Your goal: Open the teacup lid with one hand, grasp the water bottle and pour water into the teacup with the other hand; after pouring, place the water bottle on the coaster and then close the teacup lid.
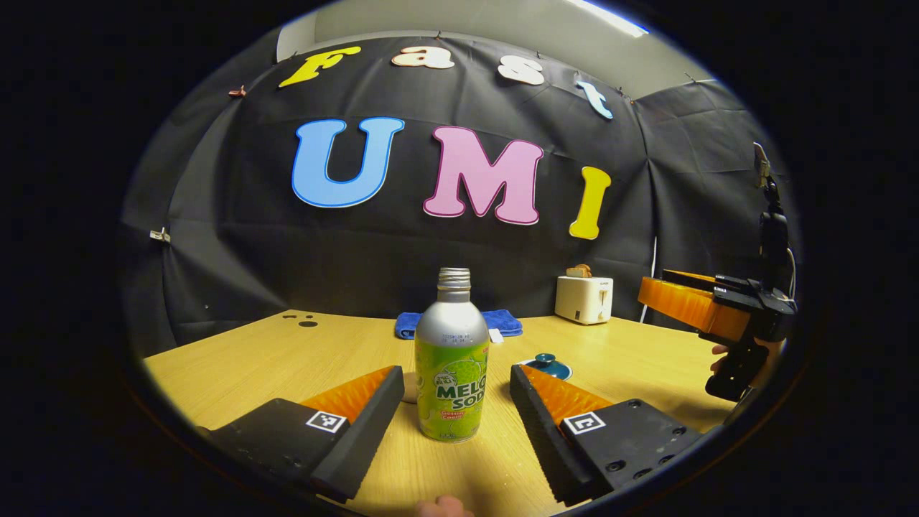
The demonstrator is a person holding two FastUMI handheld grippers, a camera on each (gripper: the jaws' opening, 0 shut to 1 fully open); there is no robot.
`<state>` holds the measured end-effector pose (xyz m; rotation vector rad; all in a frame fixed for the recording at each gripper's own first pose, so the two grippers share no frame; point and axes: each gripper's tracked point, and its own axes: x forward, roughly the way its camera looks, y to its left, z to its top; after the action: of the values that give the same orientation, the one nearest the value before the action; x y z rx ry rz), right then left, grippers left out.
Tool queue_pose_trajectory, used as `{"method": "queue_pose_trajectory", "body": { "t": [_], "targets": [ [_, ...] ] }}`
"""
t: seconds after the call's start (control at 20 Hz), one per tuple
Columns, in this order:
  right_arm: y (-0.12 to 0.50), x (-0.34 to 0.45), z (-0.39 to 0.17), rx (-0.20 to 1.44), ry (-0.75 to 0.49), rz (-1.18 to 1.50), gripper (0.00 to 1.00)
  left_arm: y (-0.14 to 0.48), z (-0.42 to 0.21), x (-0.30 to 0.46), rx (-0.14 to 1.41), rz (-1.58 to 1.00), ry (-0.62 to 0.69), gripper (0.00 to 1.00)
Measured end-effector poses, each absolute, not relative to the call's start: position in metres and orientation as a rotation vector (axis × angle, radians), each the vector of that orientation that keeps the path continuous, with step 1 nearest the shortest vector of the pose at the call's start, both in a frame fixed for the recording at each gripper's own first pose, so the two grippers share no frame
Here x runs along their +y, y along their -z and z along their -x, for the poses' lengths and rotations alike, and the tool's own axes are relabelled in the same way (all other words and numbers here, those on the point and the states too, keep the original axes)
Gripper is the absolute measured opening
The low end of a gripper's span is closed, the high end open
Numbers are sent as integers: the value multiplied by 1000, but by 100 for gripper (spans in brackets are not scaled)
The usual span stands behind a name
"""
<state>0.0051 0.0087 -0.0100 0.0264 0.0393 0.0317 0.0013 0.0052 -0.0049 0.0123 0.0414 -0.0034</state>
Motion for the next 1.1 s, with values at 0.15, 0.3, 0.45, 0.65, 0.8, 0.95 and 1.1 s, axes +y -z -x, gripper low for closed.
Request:
{"method": "queue_pose_trajectory", "body": {
  "t": [0.15,0.3,0.45,0.65,0.8,0.95,1.1],
  "targets": [
    [29,19,-22,116,-67,-37,97,1,-1,3,48,-16,0,94],
    [55,34,-41,214,-110,-38,97,5,-3,4,53,-23,-12,94],
    [78,44,-58,291,-133,-33,93,8,-1,9,49,-22,-20,94],
    [107,65,-71,388,-179,-48,78,11,-2,12,57,-19,-21,94],
    [120,70,-79,430,-178,-15,73,13,-3,15,59,-16,-25,94],
    [133,79,-86,464,-188,-4,67,14,-4,18,64,-11,-28,94],
    [144,78,-91,502,-180,19,60,16,-4,21,65,-11,-32,94]
  ]
}}
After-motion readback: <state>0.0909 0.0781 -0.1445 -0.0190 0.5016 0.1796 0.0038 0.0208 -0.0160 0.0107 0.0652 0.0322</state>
